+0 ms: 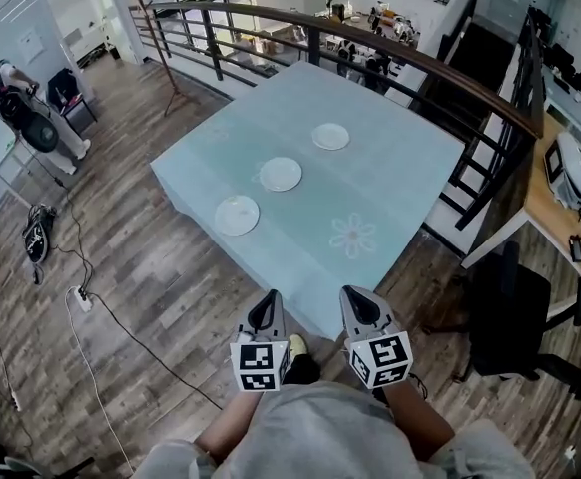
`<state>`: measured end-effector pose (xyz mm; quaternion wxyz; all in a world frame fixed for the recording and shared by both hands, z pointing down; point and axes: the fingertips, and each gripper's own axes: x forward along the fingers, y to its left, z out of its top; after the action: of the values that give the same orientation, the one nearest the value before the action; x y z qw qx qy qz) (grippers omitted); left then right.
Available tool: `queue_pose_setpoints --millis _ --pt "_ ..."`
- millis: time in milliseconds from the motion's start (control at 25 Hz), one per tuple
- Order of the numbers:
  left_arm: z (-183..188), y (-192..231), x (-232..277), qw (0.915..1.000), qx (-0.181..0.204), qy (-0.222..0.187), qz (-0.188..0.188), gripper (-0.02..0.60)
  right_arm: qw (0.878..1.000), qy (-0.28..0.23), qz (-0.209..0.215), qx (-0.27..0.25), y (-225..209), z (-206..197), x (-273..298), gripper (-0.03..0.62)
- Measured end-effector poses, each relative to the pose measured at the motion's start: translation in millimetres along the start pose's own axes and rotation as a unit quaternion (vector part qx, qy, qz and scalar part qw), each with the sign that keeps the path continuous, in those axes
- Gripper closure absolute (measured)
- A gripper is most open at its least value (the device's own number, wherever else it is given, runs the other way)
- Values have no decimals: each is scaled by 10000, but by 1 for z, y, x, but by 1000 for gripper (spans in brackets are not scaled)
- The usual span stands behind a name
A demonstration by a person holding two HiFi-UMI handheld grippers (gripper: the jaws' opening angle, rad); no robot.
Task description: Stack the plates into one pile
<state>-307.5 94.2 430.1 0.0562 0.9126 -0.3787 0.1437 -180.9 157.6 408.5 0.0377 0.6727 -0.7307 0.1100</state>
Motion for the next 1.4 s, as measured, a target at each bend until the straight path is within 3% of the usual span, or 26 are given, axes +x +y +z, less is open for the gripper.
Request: queue_pose_setpoints --millis 880,1400 --pt "-4 98 112 9991 -248 274 -185 563 9986 179 -454 -218 -43 26 131 568" --pt "-23 106 136 9969 -522 580 -76 564 9967 405 -649 -263 -88 27 138 568"
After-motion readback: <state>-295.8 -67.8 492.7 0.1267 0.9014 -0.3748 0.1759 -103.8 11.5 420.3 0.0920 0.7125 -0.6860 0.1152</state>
